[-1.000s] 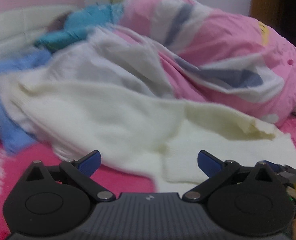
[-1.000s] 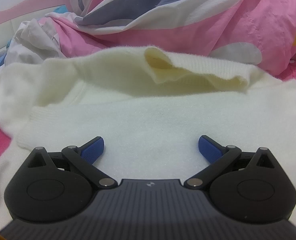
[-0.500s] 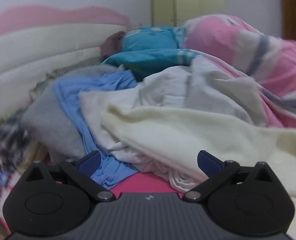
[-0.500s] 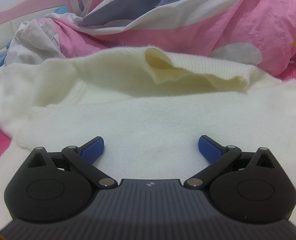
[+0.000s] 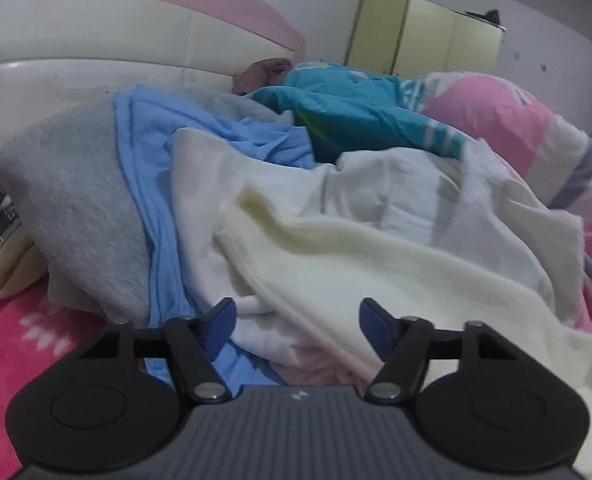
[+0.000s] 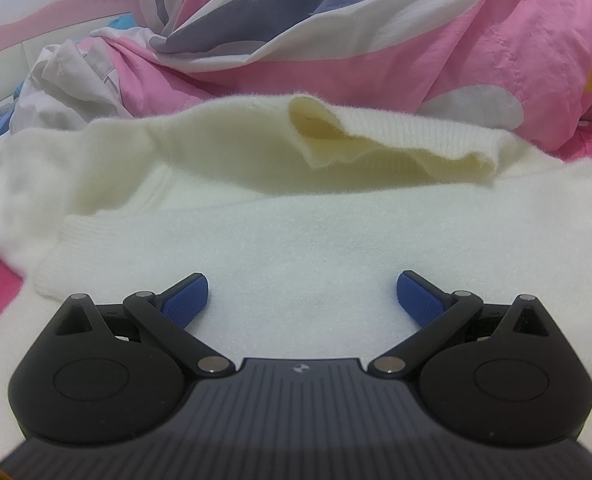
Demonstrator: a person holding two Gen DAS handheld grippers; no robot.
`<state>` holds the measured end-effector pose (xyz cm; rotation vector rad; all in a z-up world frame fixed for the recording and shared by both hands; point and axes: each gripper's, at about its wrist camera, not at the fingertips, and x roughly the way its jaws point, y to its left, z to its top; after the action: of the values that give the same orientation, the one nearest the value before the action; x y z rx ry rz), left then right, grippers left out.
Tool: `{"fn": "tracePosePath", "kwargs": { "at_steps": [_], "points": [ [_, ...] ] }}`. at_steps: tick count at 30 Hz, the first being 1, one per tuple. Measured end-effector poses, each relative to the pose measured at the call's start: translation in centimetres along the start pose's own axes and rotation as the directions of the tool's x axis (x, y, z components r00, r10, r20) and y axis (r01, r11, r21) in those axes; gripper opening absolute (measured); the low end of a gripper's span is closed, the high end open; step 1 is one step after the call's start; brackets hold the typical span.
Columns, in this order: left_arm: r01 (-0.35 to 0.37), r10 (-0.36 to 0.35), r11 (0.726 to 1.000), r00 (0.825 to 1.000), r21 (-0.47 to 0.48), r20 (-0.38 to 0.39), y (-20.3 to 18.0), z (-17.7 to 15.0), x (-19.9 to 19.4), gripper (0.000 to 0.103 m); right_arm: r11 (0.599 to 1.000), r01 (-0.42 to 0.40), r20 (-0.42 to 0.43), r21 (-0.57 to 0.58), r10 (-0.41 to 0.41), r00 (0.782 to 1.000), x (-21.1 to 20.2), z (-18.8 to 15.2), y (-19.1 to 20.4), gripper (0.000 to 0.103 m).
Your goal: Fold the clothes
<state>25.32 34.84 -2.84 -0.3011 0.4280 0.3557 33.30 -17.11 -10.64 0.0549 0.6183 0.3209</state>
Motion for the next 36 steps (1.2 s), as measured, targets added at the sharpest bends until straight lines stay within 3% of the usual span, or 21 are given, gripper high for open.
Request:
{"fn": "tracePosePath", "kwargs": {
  "at_steps": [7,10,23,24,26,31,36],
  "points": [
    [0.006,-0.006,0.999,1.000,-0.041,-0.008,1.5,0.3,1.8,0.050,1.000,0.003,0.000,-0.001,-0.003,1.000,0.0,0.0,0.1,0.102],
    [0.008,-0.009,0.998,1.000,-0.059,-0.012,2.1,0.5,2.5,0.039,1.000,0.005,0.000,-0.001,-0.005,1.000,0.0,0.0,0.1,0.102],
    [0.001,-0.008,0.990,0.999,-0.141,-0.053,3.8,2.0,6.0,0.036,1.000,0.004,0.005,0.001,-0.004,1.000,0.1,0.0,0.0,0.102],
    [-0.002,-0.006,0.989,0.999,-0.148,-0.054,3.8,2.1,6.2,0.034,1.000,0.002,0.007,0.003,-0.002,1.000,0.0,-0.1,0.0,0.102],
    [-0.012,0.004,0.988,0.999,-0.152,-0.051,3.7,2.4,6.4,0.010,1.000,-0.001,0.011,0.009,0.001,1.000,0.0,-0.1,0.0,0.102],
    [-0.015,0.018,0.996,0.999,-0.091,0.029,2.3,3.3,4.3,0.008,1.000,-0.014,0.022,0.025,0.013,1.000,-0.2,-0.3,-0.3,0.102],
    [0.042,-0.040,0.999,0.992,-0.019,0.122,-1.0,4.4,-0.6,0.008,0.999,-0.030,0.033,0.044,0.029,0.999,-0.3,-0.3,-0.6,0.102]
  ]
}}
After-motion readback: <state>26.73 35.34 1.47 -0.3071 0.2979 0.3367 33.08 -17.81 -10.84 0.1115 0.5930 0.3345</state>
